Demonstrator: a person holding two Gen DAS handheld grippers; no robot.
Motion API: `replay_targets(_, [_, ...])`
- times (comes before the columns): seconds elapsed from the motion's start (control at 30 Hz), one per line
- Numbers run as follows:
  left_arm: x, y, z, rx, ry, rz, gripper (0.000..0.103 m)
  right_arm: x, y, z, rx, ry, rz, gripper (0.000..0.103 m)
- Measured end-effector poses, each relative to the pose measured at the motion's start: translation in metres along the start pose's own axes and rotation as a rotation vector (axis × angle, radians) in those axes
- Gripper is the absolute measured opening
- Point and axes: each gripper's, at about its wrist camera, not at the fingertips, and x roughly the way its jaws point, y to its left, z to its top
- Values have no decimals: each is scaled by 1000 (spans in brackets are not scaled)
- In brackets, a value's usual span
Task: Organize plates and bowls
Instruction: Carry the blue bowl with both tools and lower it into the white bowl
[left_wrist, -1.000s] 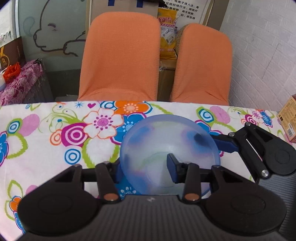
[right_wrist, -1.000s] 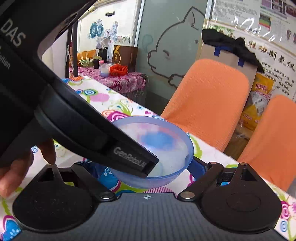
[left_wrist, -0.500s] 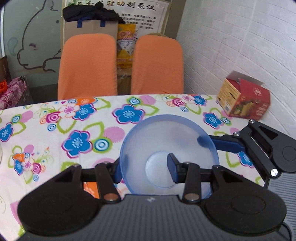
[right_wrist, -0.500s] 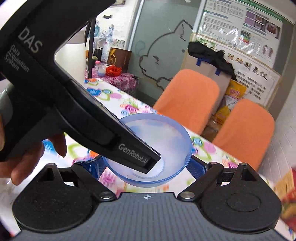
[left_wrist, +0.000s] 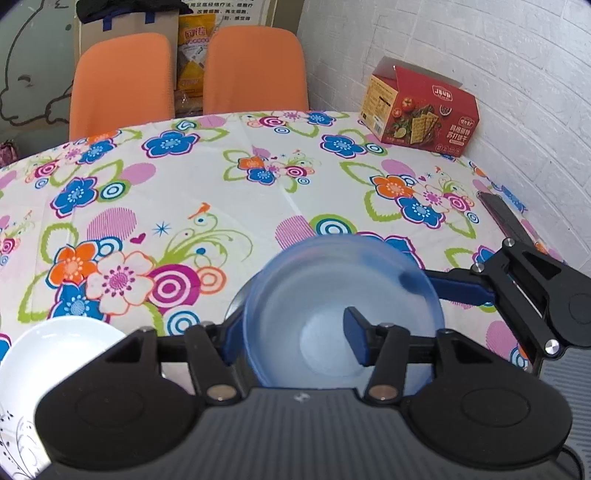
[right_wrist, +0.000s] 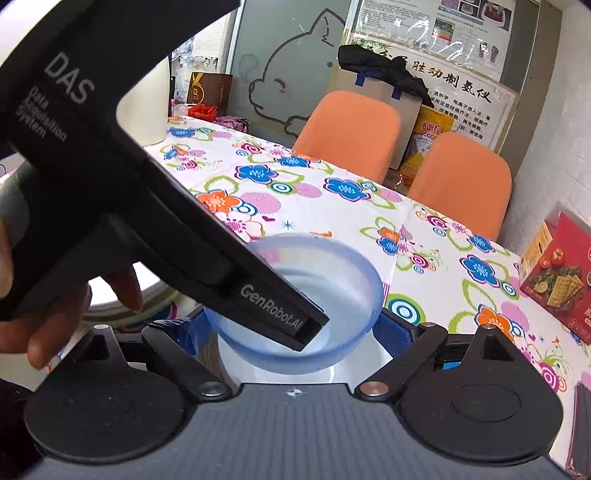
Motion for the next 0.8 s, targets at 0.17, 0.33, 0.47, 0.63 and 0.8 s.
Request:
replay_targets(0.17, [-3, 10, 3, -28, -7, 13, 66, -10, -3, -16, 45, 28, 5, 81])
replay_targets(0.33, [-18, 27, 5, -102, -43, 2, 67, -36, 0, -41, 92, 17, -7, 81])
replay_targets(0.47, [-28, 31, 2, -135, -65, 1, 68, -52, 0, -55, 179, -28, 4, 81])
replay_targets(0.63, [-32, 26, -4, -128, -65, 14, 68, -51, -8, -57, 245, -62, -19, 81])
replay_targets(0.8, [-26, 25, -12, -124, -43, 39, 70, -37, -19, -52, 284, -61, -73, 81])
